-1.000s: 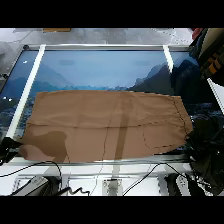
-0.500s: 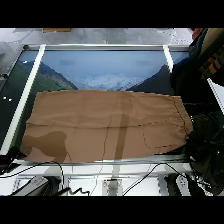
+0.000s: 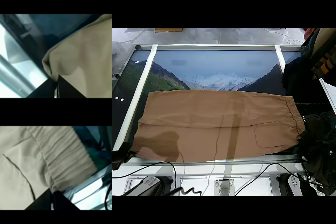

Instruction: Fold the clothes and pants, and hang the long-sleeved shirts on hangers.

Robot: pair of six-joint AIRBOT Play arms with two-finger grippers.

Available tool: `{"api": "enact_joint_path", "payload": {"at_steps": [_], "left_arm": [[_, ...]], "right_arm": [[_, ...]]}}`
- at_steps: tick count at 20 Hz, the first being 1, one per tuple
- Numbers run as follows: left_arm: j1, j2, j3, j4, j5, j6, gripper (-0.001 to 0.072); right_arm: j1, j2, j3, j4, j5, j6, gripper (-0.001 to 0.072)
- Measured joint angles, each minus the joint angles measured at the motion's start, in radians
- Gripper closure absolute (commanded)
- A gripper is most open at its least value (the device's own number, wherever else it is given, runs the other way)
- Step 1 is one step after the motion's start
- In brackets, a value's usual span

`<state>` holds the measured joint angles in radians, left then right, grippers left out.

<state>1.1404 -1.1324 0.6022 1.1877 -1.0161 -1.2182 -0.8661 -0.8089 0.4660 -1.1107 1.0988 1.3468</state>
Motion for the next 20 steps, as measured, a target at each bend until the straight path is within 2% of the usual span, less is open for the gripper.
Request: {"api": "enact_joint_path", "payload": {"at_steps": [5, 14, 17, 20], "left_arm": [[-0.013, 0.063, 0.081, -0.052, -0.017, -0.005, 0.0695], [-0.188, 0.129, 0.356, -0.069, -0.091, -0.047, 0.0697], [-0.229, 0.124, 0.412, -0.07, -0.056, -0.073, 0.0698], [-0.327, 0.058, 0.434, -0.068, 0.017, -0.113, 0.0697]], "right_arm": [[0.0, 0.044, 0.104, -0.01, 0.112, 0.0, 0.0685], [0.001, 0.19, 0.302, -0.035, 0.28, 0.039, 0.0685], [0.004, 0.199, 0.333, 0.0, 0.254, 0.075, 0.0686], [0.043, 0.169, 0.327, 0.033, 0.133, 0.139, 0.0685]]}}
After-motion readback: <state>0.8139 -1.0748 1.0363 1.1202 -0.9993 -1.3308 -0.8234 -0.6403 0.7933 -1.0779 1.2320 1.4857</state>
